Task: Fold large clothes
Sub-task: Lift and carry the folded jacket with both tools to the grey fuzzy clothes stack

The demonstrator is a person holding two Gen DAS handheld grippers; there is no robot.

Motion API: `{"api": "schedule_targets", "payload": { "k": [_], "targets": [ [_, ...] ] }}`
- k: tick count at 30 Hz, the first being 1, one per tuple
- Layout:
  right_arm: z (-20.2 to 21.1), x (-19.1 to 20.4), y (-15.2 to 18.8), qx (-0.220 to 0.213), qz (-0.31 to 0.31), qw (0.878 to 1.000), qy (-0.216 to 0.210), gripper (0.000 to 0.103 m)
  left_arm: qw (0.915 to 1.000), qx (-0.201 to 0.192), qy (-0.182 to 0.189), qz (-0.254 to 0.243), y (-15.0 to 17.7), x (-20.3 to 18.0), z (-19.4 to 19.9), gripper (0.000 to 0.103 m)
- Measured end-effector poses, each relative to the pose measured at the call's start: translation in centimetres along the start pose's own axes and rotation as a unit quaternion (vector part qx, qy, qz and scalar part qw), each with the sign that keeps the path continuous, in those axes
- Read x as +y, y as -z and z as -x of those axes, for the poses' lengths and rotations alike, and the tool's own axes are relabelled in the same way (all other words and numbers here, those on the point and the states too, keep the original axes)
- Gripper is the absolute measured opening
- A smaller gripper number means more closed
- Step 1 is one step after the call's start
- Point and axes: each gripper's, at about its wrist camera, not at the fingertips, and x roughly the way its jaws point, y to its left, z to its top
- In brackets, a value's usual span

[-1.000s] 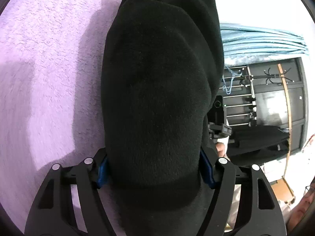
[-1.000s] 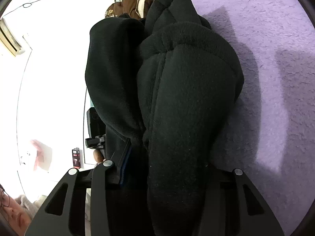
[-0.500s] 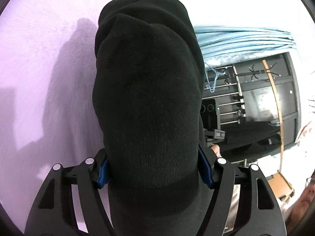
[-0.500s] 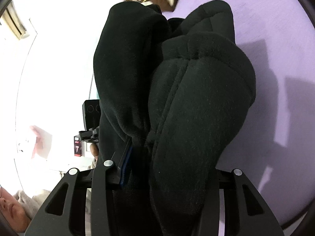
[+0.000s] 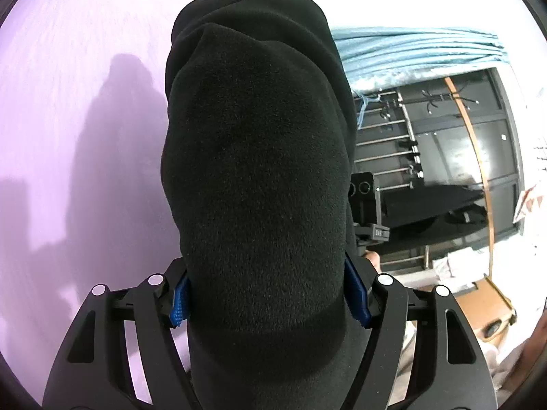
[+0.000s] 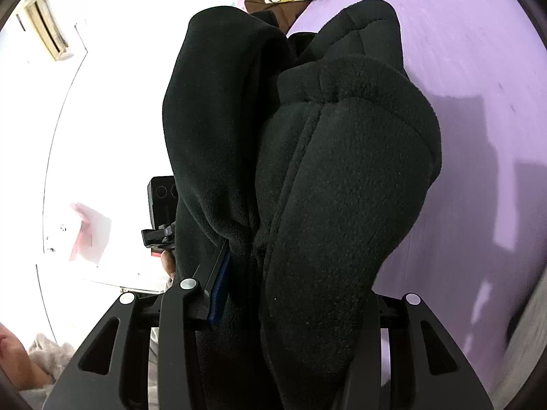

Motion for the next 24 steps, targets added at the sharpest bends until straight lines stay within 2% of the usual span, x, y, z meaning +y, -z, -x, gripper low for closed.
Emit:
{"api": "schedule_targets", "payload": {
  "k": [5, 6, 14, 19, 24],
  "targets": [
    [2.4, 0.9, 3.7, -0.019, 0.002, 1.000, 0.003, 0.041, 0.9999, 0.011, 0.008, -0.003, 3.6, -2.1, -0.6, 0.067],
    [1.9, 1.1, 4.1, -0.018, 0.004, 1.000, 0.002, 0.041, 0.9999, 0.013, 0.008, -0.006, 4.2, -2.6, -0.9, 0.067],
    [6.0, 1.1, 8.6, -0.055, 0.000, 0.998, 0.001, 0.041, 0.9989, 0.039, 0.013, -0.023, 8.2, -7.1, -5.2, 0.067],
    [10.5, 0.5, 10.6, -0.084, 0.010, 0.996, 0.000, 0.041, 0.9978, 0.054, 0.017, -0.036, 8.7, -10.0, -8.4, 0.067],
    [15.2, 0.0, 10.4, -0.115, 0.017, 0.993, 0.009, 0.041, 0.9956, 0.070, 0.022, -0.057, 7.8, -12.0, -11.5, 0.067]
  ]
}}
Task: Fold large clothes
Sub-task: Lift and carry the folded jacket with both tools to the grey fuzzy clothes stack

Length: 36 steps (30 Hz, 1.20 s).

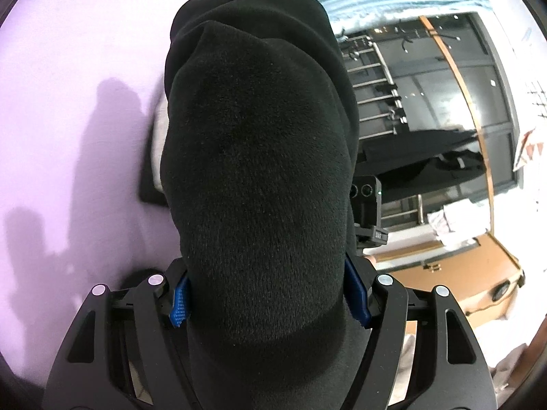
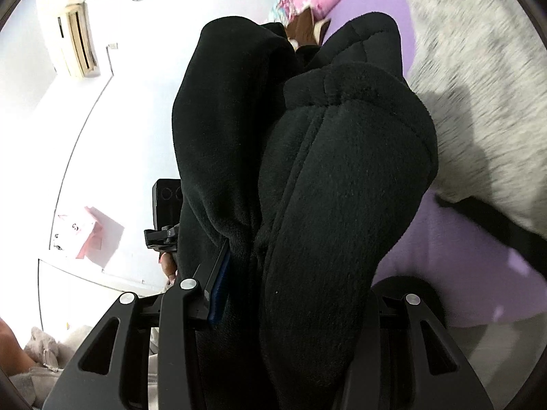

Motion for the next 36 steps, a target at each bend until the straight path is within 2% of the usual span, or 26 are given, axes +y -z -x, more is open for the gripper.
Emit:
{"api": "schedule_targets", "payload": {
  "k": [5, 7, 13, 19, 24, 28, 30, 32, 35, 36],
  "targets": [
    [2.3, 0.6, -2.7, -0.029, 0.016, 0.999, 0.015, 0.041, 0.9996, 0.013, 0.013, -0.024, -3.1, -2.3, -3.4, 0.067],
    [3.9, 0.4, -2.7, -0.037, 0.017, 0.999, 0.019, 0.041, 0.9992, 0.018, 0.017, -0.031, -4.9, -3.1, -4.9, 0.067],
    [6.9, -0.6, -7.6, -0.066, 0.019, 0.997, 0.027, 0.041, 0.9982, 0.023, 0.028, -0.047, -10.1, -5.1, -8.7, 0.067],
    [6.6, -2.5, -11.1, -0.090, 0.000, 0.996, 0.028, 0.041, 0.9978, 0.038, 0.031, -0.044, -15.7, -4.6, -12.8, 0.067],
    [6.2, -9.2, -14.1, -0.105, -0.041, 0.994, 0.007, 0.041, 0.9979, 0.058, 0.022, -0.020, -18.9, -1.2, -16.8, 0.067],
    [4.5, -16.1, -13.4, -0.119, -0.068, 0.990, -0.035, 0.041, 0.9961, 0.088, -0.003, 0.005, -19.4, 3.9, -20.5, 0.067],
    [3.5, -19.3, -12.8, -0.138, -0.098, 0.984, -0.063, 0.041, 0.9960, 0.083, 0.010, 0.032, -19.1, 7.1, -21.6, 0.067],
    [2.7, -21.2, -12.4, -0.157, -0.115, 0.977, -0.087, 0.042, 0.9952, 0.074, 0.033, 0.054, -19.0, 8.3, -22.3, 0.068],
    [1.4, -22.7, -11.8, -0.168, -0.124, 0.973, -0.093, 0.045, 0.9965, 0.073, 0.029, 0.031, -19.1, 7.7, -23.0, 0.071],
    [1.1, -22.8, -11.4, -0.168, -0.127, 0.973, -0.093, 0.049, 0.9962, 0.076, 0.028, 0.030, -19.1, 7.7, -23.2, 0.072]
  ]
}}
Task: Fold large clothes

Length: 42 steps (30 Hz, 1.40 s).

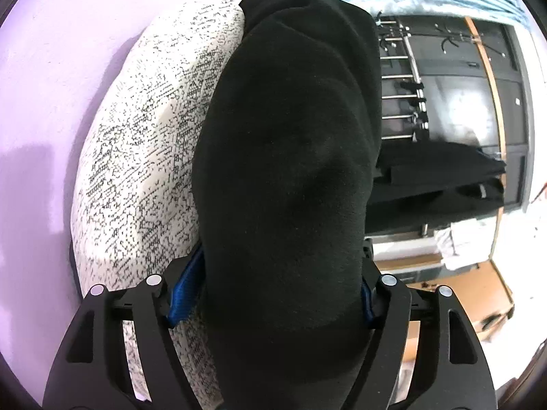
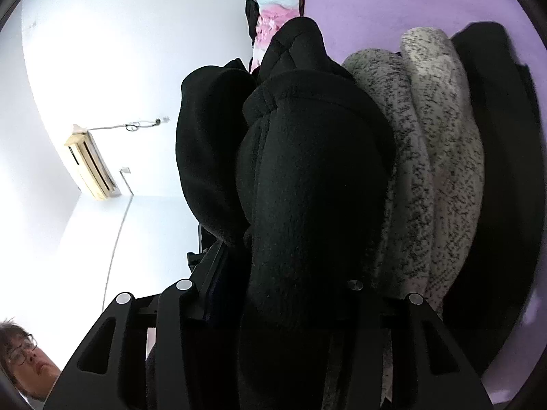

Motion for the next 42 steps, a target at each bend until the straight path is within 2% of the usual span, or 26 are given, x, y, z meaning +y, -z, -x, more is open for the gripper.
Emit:
{"api": "schedule_targets", "payload": {
  "k": [1, 2, 4, 8, 10, 13, 15, 17, 20, 21, 22, 24, 25, 27, 29, 30, 31, 33, 35, 36, 37, 40, 42],
  "targets": [
    [0.1, -0.2, 0.2, 0.001, -0.004, 1.000, -0.001, 0.052, 1.0000, 0.006, -0.002, 0.000, 0.1, -0.1, -0.2, 0.073],
    [-0.4, 1.3, 1.5, 0.002, -0.005, 1.000, 0.000, 0.057, 1.0000, 0.008, -0.005, -0.001, 0.2, -0.3, -0.1, 0.074],
    [-0.7, 3.2, 2.8, 0.000, 0.011, 1.000, 0.010, 0.059, 0.9999, 0.008, -0.008, -0.002, 0.4, -1.0, 0.3, 0.074],
    [-1.3, 5.3, 2.8, -0.009, 0.032, 0.998, 0.057, 0.063, 0.9991, -0.021, -0.033, -0.013, 1.6, -2.6, 3.8, 0.079],
    [-1.4, 6.1, 2.9, -0.007, 0.031, 0.996, 0.079, 0.071, 0.9976, -0.038, -0.053, -0.023, 2.3, -3.5, 6.0, 0.079],
    [0.0, 7.6, 4.2, -0.008, 0.041, 0.993, 0.109, 0.082, 0.9944, -0.057, -0.074, -0.050, 3.9, -5.6, 8.8, 0.079],
    [1.5, 8.3, 3.9, -0.022, 0.049, 0.989, 0.134, 0.090, 0.9920, -0.062, -0.089, -0.065, 5.2, -7.3, 9.6, 0.081],
    [2.9, 9.6, 4.7, -0.036, 0.061, 0.983, 0.170, 0.090, 0.9879, -0.071, -0.112, -0.080, 6.4, -9.2, 10.0, 0.083],
    [3.4, 12.0, 5.0, -0.055, 0.069, 0.973, 0.213, 0.091, 0.9727, -0.082, -0.190, -0.105, 8.0, -12.4, 9.2, 0.089],
    [3.3, 13.0, 5.1, -0.062, 0.072, 0.967, 0.235, 0.093, 0.9589, -0.088, -0.243, -0.118, 8.7, -13.7, 8.6, 0.090],
    [4.2, 13.4, 5.3, -0.070, 0.071, 0.961, 0.259, 0.094, 0.9482, -0.089, -0.280, -0.121, 9.1, -14.2, 8.3, 0.090],
    [6.7, 13.8, 4.0, -0.089, 0.067, 0.932, 0.344, 0.094, 0.9183, -0.099, -0.360, -0.131, 10.0, -16.2, 6.8, 0.090],
    [8.4, 14.3, 4.3, -0.090, 0.072, 0.924, 0.365, 0.094, 0.9091, -0.107, -0.377, -0.143, 10.5, -17.3, 6.3, 0.090],
    [6.5, 17.2, 4.2, -0.084, 0.099, 0.906, 0.404, 0.094, 0.8937, -0.125, -0.392, -0.178, 11.7, -19.5, 5.2, 0.092],
    [4.0, 20.1, 3.1, -0.067, 0.128, 0.895, 0.422, 0.095, 0.8802, -0.135, -0.402, -0.213, 12.5, -21.3, 3.6, 0.094],
    [2.7, 20.8, 3.0, -0.058, 0.140, 0.891, 0.427, 0.096, 0.8767, -0.137, -0.401, -0.229, 12.9, -22.2, 2.6, 0.094],
    [0.4, 22.1, 2.2, -0.035, 0.159, 0.882, 0.442, 0.096, 0.8750, -0.136, -0.399, -0.237, 13.2, -22.9, 1.6, 0.094],
    [-2.2, 23.7, 1.2, -0.009, 0.171, 0.876, 0.450, 0.096, 0.8772, -0.125, -0.390, -0.251, 13.7, -23.5, -0.4, 0.094],
    [-4.5, 24.7, 0.5, 0.029, 0.167, 0.891, 0.421, 0.096, 0.8767, -0.113, -0.384, -0.267, 14.2, -24.0, -2.3, 0.094],
    [-4.6, 26.4, 0.8, 0.043, 0.163, 0.894, 0.414, 0.096, 0.8749, -0.111, -0.385, -0.272, 14.4, -24.1, -2.8, 0.094],
    [-6.2, 26.4, 0.2, 0.058, 0.154, 0.896, 0.413, 0.096, 0.8718, -0.110, -0.391, -0.274, 14.7, -23.9, -3.4, 0.094],
    [-9.0, 26.1, -1.1, 0.088, 0.146, 0.892, 0.419, 0.096, 0.8695, -0.105, -0.402, -0.267, 14.9, -22.9, -4.4, 0.094],
    [-10.7, 25.4, -2.3, 0.100, 0.146, 0.879, 0.443, 0.096, 0.8713, -0.099, -0.405, -0.259, 14.9, -21.7, -4.9, 0.094]
  ]
}}
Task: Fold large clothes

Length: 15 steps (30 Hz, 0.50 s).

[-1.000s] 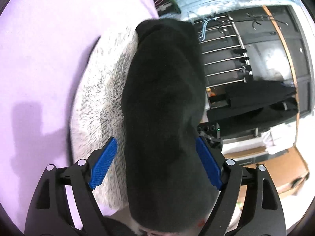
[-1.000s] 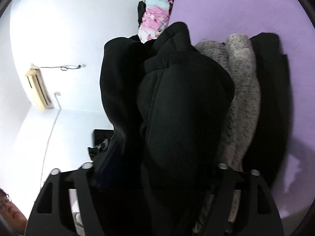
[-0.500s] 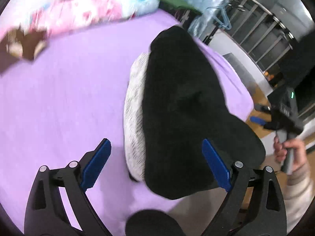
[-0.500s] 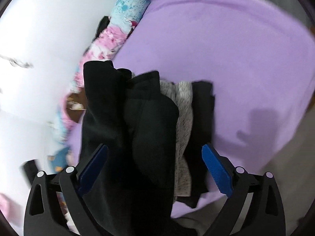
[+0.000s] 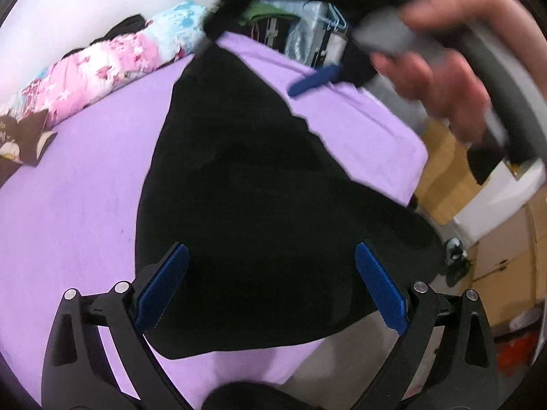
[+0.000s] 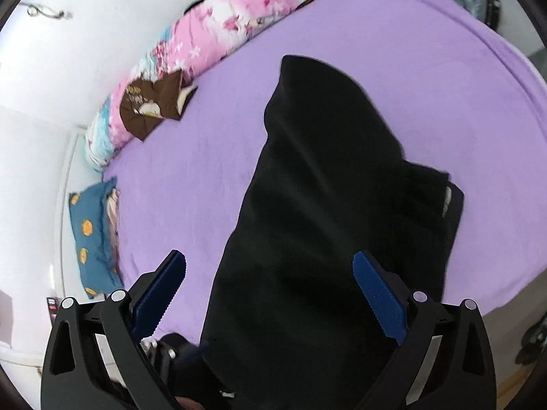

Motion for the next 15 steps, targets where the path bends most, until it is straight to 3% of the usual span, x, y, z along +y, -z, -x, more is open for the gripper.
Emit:
{"api": "schedule_targets", "payload": {
  "k": [4, 8, 11, 15],
  "targets": [
    [-2.0, -1.3, -2.1, 0.024, -0.004, 0.998, 0.062, 0.096, 1.0000, 0.003, -0.003, -0.009, 0.7, -0.2, -1.5, 0.097],
    [-4.6, -4.5, -3.1, 0.043, -0.036, 0.997, 0.051, 0.097, 0.9989, -0.004, -0.025, -0.040, 1.7, -1.4, -2.0, 0.097],
    [-6.3, -6.7, -3.9, 0.043, -0.047, 0.995, 0.073, 0.098, 0.9970, -0.013, -0.042, -0.064, 2.4, -2.5, -2.7, 0.096],
    [-7.2, -8.6, -4.2, 0.045, -0.063, 0.996, 0.039, 0.098, 0.9953, -0.030, -0.058, -0.072, 2.8, -3.0, -3.1, 0.096]
  ]
}}
